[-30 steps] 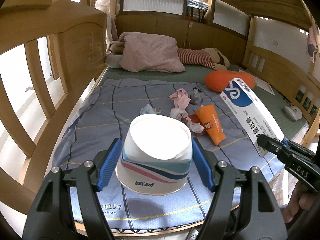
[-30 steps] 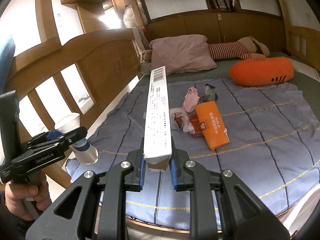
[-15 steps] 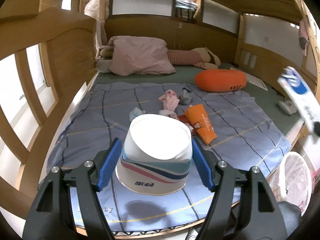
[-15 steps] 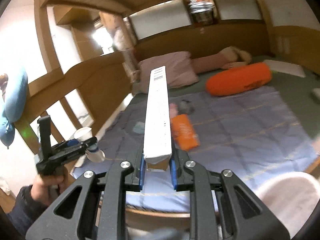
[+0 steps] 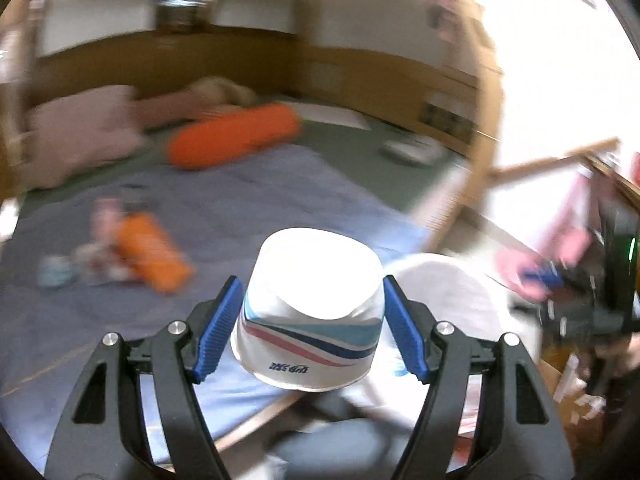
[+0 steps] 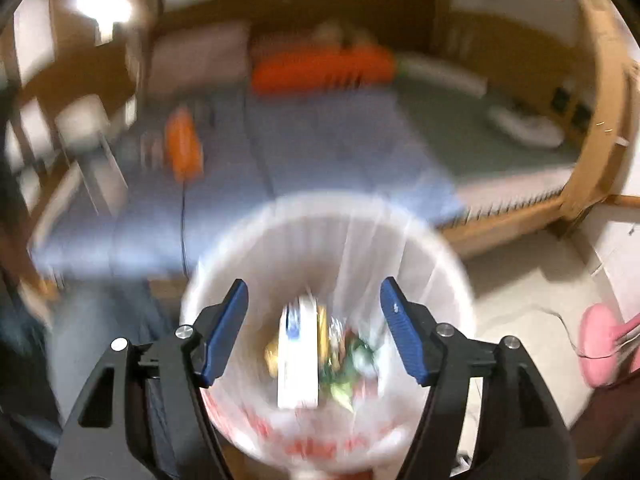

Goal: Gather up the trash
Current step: 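Open both tools over the wastebasket to drop the box and paper cup, then move both open tools back over the remaining trash on the bed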

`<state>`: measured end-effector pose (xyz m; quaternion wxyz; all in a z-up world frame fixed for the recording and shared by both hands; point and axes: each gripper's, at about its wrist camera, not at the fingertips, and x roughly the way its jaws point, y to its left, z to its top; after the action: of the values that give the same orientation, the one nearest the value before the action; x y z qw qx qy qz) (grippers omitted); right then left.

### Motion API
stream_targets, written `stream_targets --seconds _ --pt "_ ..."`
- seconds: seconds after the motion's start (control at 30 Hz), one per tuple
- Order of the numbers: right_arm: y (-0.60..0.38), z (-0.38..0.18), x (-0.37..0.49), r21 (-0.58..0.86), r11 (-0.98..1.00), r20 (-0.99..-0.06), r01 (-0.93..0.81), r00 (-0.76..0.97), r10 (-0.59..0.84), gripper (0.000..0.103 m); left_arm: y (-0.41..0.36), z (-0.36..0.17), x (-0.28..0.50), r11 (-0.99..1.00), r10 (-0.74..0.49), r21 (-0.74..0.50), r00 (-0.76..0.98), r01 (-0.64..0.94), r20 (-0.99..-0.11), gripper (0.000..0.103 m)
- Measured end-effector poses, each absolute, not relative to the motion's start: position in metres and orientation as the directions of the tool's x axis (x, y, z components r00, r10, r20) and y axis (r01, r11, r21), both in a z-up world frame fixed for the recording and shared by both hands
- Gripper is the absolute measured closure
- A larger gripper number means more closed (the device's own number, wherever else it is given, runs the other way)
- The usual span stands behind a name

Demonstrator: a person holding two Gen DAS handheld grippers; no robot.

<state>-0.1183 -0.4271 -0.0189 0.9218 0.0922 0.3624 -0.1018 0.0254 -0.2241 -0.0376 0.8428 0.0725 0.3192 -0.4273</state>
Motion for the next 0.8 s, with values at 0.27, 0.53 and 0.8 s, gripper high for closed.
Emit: stream_targets --seconds 0.27,0.53,0.8 --pt "-0.444 0.071 -0.18 0.337 0.883 -0.261 0.328 0.933 -0.247 0.014 -0.306 -0.056 -0.006 0.486 -0.708 -0.224 0.229 0.845 -0.668 0.007" --pt "-0.384 0.058 -0.113 0.314 0.935 -0.313 0.162 0.948 -0.059 0.014 -0.172 -0.027 0.062 0.721 -0.606 -0.169 0.493 0.672 -0.624 0.004" --pt "-0.266 0.024 0.01 0.239 0.971 -0.401 -0.011 0.91 0.109 0.013 0.02 -0.017 0.09 0.959 -0.281 -0.142 0.791 0.244 -0.543 0.003"
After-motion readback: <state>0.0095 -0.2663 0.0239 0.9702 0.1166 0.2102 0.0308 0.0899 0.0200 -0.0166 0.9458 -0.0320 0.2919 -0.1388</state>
